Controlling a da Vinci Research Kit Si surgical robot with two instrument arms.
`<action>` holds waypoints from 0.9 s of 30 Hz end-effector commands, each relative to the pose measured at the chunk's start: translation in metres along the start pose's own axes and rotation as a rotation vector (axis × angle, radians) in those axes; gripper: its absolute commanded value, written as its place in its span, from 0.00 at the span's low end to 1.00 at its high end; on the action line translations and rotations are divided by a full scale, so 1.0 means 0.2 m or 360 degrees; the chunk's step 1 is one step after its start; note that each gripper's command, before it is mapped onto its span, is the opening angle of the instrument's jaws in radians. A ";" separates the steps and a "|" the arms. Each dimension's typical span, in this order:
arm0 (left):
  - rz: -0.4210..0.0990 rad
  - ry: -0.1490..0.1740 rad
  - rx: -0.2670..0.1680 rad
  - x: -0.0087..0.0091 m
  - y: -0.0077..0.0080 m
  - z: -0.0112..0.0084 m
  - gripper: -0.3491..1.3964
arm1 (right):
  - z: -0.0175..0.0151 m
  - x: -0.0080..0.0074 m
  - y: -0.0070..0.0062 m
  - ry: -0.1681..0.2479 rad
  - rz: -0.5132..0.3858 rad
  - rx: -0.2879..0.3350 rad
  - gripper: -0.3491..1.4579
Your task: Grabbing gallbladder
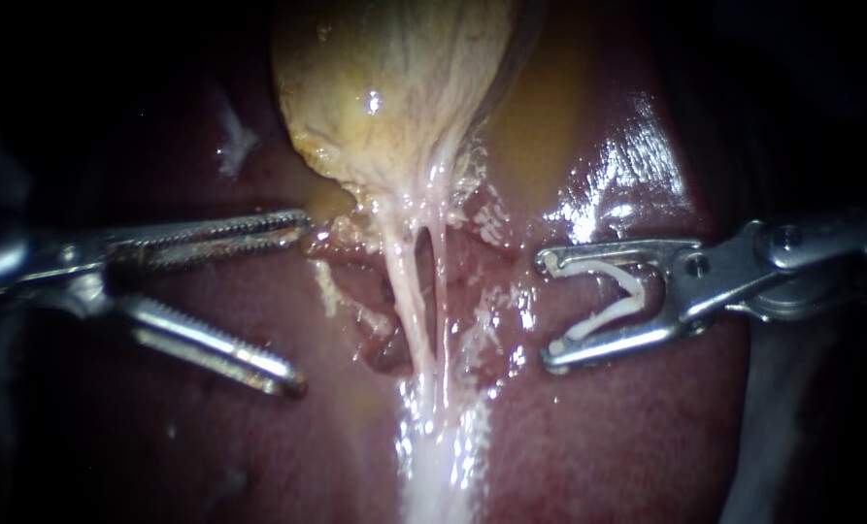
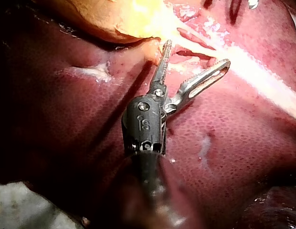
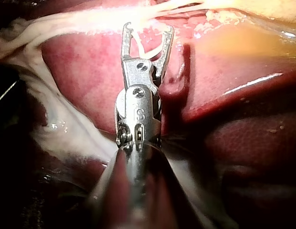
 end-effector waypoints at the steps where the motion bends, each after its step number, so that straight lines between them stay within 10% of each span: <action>1: 0.0000 0.0000 -0.0001 0.000 0.000 0.000 0.68 | 0.000 0.000 0.000 0.0000 0.0000 0.0000 0.47; 8: -0.0046 -0.0001 -0.0006 -0.001 -0.002 0.000 0.68 | 0.000 0.000 0.000 0.0000 0.0000 0.0000 0.47; 27: -0.0512 -0.0084 0.0078 -0.016 -0.036 0.015 0.60 | 0.000 0.000 0.000 0.0000 -0.0001 0.0001 0.47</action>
